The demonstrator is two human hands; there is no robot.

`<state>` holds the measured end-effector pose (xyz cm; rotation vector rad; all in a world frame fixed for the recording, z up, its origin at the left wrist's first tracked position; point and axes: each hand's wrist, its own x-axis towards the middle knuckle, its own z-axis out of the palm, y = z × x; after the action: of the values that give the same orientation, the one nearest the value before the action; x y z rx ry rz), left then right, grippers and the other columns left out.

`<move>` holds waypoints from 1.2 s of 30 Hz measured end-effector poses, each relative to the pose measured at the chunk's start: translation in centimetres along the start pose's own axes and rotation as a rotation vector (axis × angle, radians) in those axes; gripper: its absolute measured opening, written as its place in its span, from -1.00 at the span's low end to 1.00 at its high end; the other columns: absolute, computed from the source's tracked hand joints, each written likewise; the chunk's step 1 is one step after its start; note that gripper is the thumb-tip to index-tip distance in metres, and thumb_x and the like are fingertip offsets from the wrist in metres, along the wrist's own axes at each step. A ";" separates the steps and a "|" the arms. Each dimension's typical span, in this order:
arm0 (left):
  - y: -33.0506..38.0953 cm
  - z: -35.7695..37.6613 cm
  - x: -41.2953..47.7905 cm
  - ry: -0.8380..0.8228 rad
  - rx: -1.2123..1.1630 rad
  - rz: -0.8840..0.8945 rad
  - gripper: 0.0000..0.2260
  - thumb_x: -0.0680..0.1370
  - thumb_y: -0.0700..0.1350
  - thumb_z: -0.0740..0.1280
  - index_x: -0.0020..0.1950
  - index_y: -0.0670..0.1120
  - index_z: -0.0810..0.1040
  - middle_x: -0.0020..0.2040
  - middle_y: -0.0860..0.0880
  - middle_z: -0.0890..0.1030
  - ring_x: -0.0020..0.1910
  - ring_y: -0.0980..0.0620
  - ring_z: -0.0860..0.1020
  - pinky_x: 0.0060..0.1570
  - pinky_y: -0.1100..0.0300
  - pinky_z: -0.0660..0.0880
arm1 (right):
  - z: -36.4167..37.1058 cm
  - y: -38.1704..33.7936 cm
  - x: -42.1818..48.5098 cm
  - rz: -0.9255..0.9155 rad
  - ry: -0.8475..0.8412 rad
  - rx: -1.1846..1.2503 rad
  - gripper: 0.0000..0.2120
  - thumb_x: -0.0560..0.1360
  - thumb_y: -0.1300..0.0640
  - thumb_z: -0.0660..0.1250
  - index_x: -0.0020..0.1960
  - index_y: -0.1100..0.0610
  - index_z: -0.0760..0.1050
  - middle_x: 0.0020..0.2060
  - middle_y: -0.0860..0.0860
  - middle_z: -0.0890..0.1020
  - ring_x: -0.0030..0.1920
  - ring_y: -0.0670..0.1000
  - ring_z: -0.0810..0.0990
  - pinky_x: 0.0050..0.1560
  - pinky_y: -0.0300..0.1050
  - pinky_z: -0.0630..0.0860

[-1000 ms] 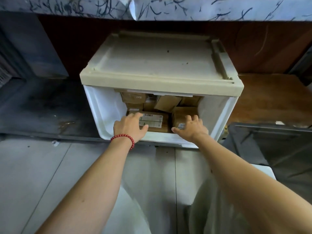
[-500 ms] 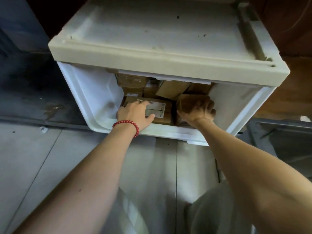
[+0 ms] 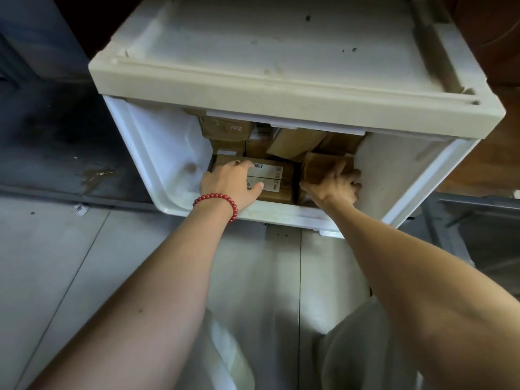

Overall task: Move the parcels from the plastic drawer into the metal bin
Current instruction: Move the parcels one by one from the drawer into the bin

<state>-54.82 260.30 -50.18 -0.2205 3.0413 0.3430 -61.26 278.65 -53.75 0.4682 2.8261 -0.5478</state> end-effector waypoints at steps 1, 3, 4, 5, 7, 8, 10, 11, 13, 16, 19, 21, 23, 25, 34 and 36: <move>0.0 -0.1 0.0 0.003 0.002 0.001 -0.55 0.57 0.19 0.19 0.43 0.09 0.33 0.33 -0.03 0.48 0.25 -0.08 0.47 0.03 0.05 0.46 | 0.1 -0.2 -0.2 0.010 0.003 0.034 0.00 0.41 -0.22 0.42 0.56 0.10 -0.12 0.47 0.27 0.06 0.38 0.32 0.23 0.31 0.14 0.32; -0.1 -0.1 -0.1 0.008 0.000 -0.003 -0.55 0.57 0.19 0.19 0.43 0.09 0.34 0.33 -0.04 0.48 0.25 -0.09 0.47 0.02 0.05 0.46 | 0.3 -0.6 -0.9 0.024 0.009 0.097 -0.02 0.40 -0.16 0.45 0.55 0.11 -0.10 0.45 0.27 0.09 0.36 0.33 0.23 0.31 0.14 0.34; -0.2 -0.3 -0.2 0.009 -0.002 -0.006 -0.56 0.57 0.19 0.19 0.43 0.09 0.34 0.33 -0.04 0.48 0.25 -0.09 0.47 0.04 0.04 0.47 | 0.4 -0.7 -1.3 0.023 0.015 0.115 -0.03 0.41 -0.14 0.45 0.54 0.12 -0.09 0.44 0.28 0.09 0.36 0.33 0.23 0.31 0.13 0.34; -0.3 -0.3 -0.3 0.008 -0.002 -0.010 -0.56 0.57 0.19 0.19 0.43 0.09 0.33 0.33 -0.04 0.47 0.26 -0.09 0.46 0.06 0.03 0.48 | 0.5 -0.8 -1.7 0.015 0.024 0.130 -0.04 0.41 -0.11 0.46 0.54 0.13 -0.07 0.44 0.28 0.09 0.35 0.33 0.23 0.31 0.13 0.34; -0.4 -0.5 -0.7 0.008 0.000 -0.012 -0.55 0.57 0.19 0.19 0.43 0.08 0.34 0.34 -0.04 0.47 0.26 -0.09 0.46 0.08 0.01 0.47 | 0.4 -0.9 -2.7 -0.024 0.057 0.155 -0.05 0.41 -0.10 0.46 0.54 0.15 -0.06 0.44 0.29 0.08 0.35 0.34 0.22 0.33 0.14 0.33; -0.4 -0.6 -0.9 0.007 0.002 -0.011 -0.55 0.57 0.19 0.19 0.43 0.08 0.34 0.34 -0.04 0.47 0.27 -0.09 0.45 0.09 0.00 0.47 | 0.2 -0.9 -2.9 -0.048 0.074 0.166 -0.05 0.41 -0.10 0.45 0.54 0.15 -0.07 0.45 0.30 0.08 0.35 0.34 0.21 0.35 0.16 0.31; -0.5 -0.8 -1.2 0.012 -0.003 -0.008 -0.55 0.57 0.19 0.20 0.42 0.07 0.34 0.36 -0.03 0.45 0.29 -0.08 0.44 0.12 -0.01 0.48 | -0.5 -0.9 -3.0 -0.076 0.102 0.192 -0.04 0.41 -0.11 0.44 0.54 0.17 -0.07 0.45 0.31 0.08 0.36 0.35 0.20 0.37 0.16 0.28; -0.5 -1.0 -1.6 0.017 -0.009 -0.007 -0.55 0.57 0.18 0.20 0.42 0.07 0.34 0.37 -0.03 0.45 0.30 -0.08 0.43 0.14 -0.02 0.48 | -1.1 -0.8 -3.3 -0.083 0.115 0.207 -0.05 0.41 -0.11 0.44 0.54 0.17 -0.07 0.44 0.32 0.09 0.36 0.35 0.20 0.36 0.16 0.26; -0.6 -1.4 -2.4 0.029 -0.017 -0.009 -0.55 0.58 0.17 0.20 0.43 0.07 0.33 0.38 -0.03 0.44 0.31 -0.07 0.42 0.15 -0.03 0.47 | -2.4 -0.6 -3.8 -0.087 0.137 0.266 -0.07 0.42 -0.12 0.42 0.53 0.19 -0.05 0.43 0.33 0.11 0.36 0.37 0.20 0.36 0.15 0.23; -0.9 -2.4 -3.8 0.043 -0.026 -0.017 -0.55 0.58 0.17 0.20 0.43 0.05 0.33 0.38 -0.04 0.44 0.30 -0.09 0.43 0.15 -0.04 0.47 | -4.5 -0.4 -4.9 -0.103 0.157 0.381 -0.11 0.42 -0.13 0.41 0.50 0.22 -0.01 0.40 0.33 0.16 0.35 0.37 0.20 0.39 0.14 0.17; -1.5 -3.4 -5.6 0.047 -0.070 -0.045 -0.55 0.58 0.17 0.21 0.43 0.04 0.33 0.37 -0.03 0.45 0.30 -0.09 0.43 0.17 -0.05 0.46 | -6.3 -0.2 -6.3 -0.178 0.156 0.433 -0.14 0.42 -0.11 0.40 0.49 0.23 0.03 0.38 0.34 0.19 0.35 0.37 0.20 0.37 0.15 0.18; -1.9 -4.1 -6.8 0.042 -0.096 -0.057 -0.54 0.58 0.16 0.22 0.44 0.04 0.31 0.37 -0.04 0.45 0.29 -0.10 0.44 0.17 -0.05 0.47 | -7.3 0.1 -7.3 -0.200 0.132 0.457 -0.12 0.43 -0.12 0.40 0.51 0.22 0.01 0.40 0.34 0.17 0.39 0.37 0.18 0.38 0.16 0.18; -2.0 -4.7 -8.3 0.026 -0.124 -0.055 -0.53 0.57 0.13 0.25 0.45 0.03 0.30 0.38 -0.05 0.43 0.30 -0.10 0.44 0.17 -0.04 0.48 | -7.7 0.5 -8.3 -0.152 0.059 0.531 -0.07 0.43 -0.16 0.40 0.54 0.20 -0.04 0.45 0.31 0.13 0.43 0.36 0.16 0.41 0.18 0.18; -2.0 -5.2 -9.7 0.017 -0.160 -0.053 -0.50 0.56 0.11 0.29 0.46 0.03 0.29 0.40 -0.04 0.41 0.31 -0.10 0.43 0.17 -0.03 0.47 | -8.0 1.1 -9.5 -0.110 -0.007 0.598 -0.07 0.41 -0.20 0.41 0.53 0.17 0.02 0.45 0.28 0.14 0.43 0.34 0.21 0.42 0.19 0.23; -0.8 -5.2 -15.1 0.042 -0.254 -0.060 -0.31 0.50 0.15 0.36 0.53 -0.01 0.16 0.46 -0.05 0.34 0.39 -0.09 0.37 0.27 -0.04 0.42 | -9.6 3.3 -14.7 -0.101 -0.243 0.918 0.02 0.09 -0.30 0.44 0.42 0.11 0.22 0.21 0.15 0.51 0.09 0.13 0.59 -0.06 0.06 0.64; -1.0 -5.4 -15.4 0.035 -0.291 -0.093 -0.27 0.49 0.16 0.37 0.54 -0.04 0.13 0.48 -0.06 0.32 0.41 -0.10 0.34 0.31 -0.04 0.38 | -9.2 3.6 -14.8 -0.091 -0.329 0.995 -0.01 0.09 -0.30 0.43 0.39 0.15 0.29 0.12 0.18 0.59 0.03 0.15 0.64 -0.18 0.07 0.65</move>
<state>-39.72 260.15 -43.79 -0.3871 2.9899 0.7818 -47.77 281.55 -42.57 0.3428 2.0895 -1.8486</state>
